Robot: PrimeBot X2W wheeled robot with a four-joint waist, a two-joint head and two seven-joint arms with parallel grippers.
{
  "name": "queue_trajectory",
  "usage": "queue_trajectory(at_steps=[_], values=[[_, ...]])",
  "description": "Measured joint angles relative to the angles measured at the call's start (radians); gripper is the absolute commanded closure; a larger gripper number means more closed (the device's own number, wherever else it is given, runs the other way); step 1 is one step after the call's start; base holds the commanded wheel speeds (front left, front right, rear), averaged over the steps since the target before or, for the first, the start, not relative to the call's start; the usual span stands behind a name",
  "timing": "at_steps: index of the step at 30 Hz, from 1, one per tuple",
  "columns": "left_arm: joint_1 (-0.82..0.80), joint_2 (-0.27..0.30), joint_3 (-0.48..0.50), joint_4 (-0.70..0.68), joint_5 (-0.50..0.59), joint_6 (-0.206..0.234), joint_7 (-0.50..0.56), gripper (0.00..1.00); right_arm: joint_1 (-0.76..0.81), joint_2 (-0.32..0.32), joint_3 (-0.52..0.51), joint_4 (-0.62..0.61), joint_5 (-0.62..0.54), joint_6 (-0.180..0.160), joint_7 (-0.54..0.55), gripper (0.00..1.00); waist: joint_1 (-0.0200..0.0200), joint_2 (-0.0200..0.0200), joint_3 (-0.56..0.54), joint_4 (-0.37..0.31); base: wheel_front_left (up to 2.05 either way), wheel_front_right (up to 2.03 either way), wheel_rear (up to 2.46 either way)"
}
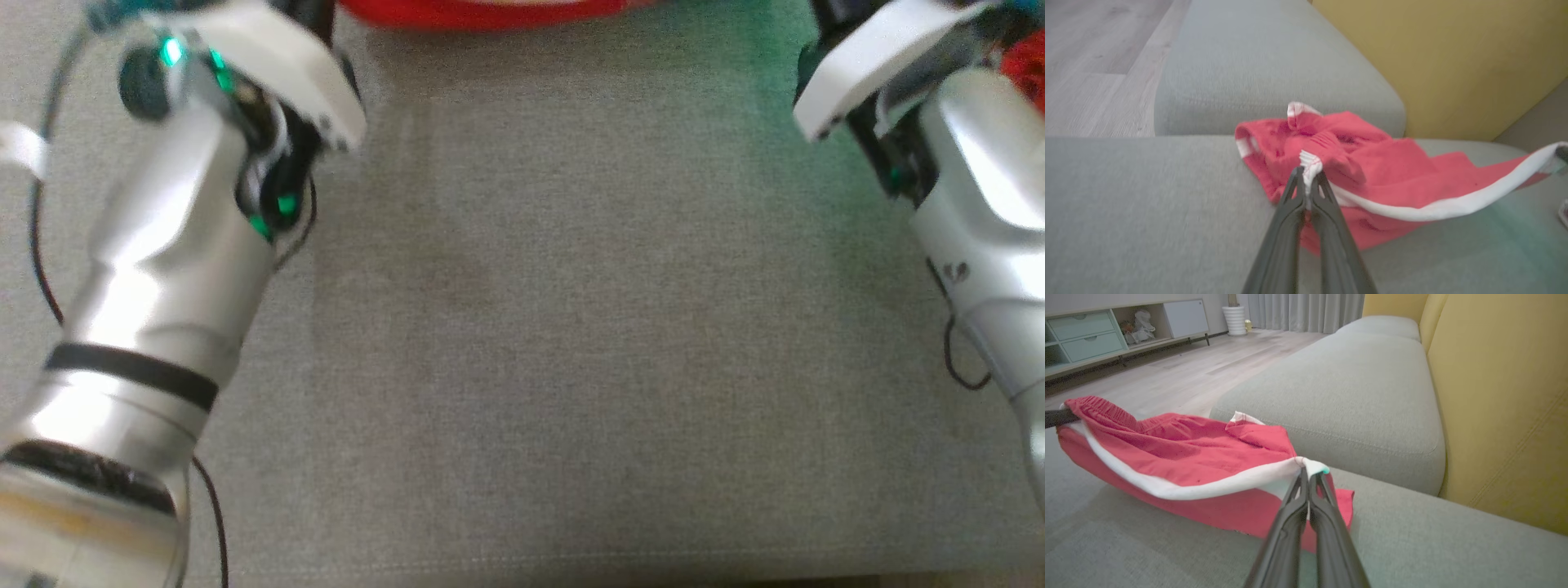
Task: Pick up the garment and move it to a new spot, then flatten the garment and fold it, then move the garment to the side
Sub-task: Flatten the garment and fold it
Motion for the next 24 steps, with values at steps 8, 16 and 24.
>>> queue_trajectory(at_steps=[8,16,24], values=[[0.085,-0.002,-0.064,0.085,0.030,-0.035,-0.033,1.00,0.016,-0.064,0.147,0.030,0.117,0.000,0.050,1.00,-0.0001,0.0000,-0.052,0.017,0.00,0.00,0.00],[0.183,-0.006,-0.107,0.122,0.036,-0.053,-0.059,1.00,0.115,-0.127,0.298,0.009,0.258,0.000,0.134,1.00,-0.0001,0.0000,-0.139,0.022,0.00,0.00,0.00],[0.293,-0.010,-0.130,0.127,0.038,-0.062,-0.073,1.00,0.189,-0.185,0.382,-0.035,0.381,0.000,0.189,1.00,-0.0002,0.0001,-0.225,0.009,0.00,0.00,0.00]])
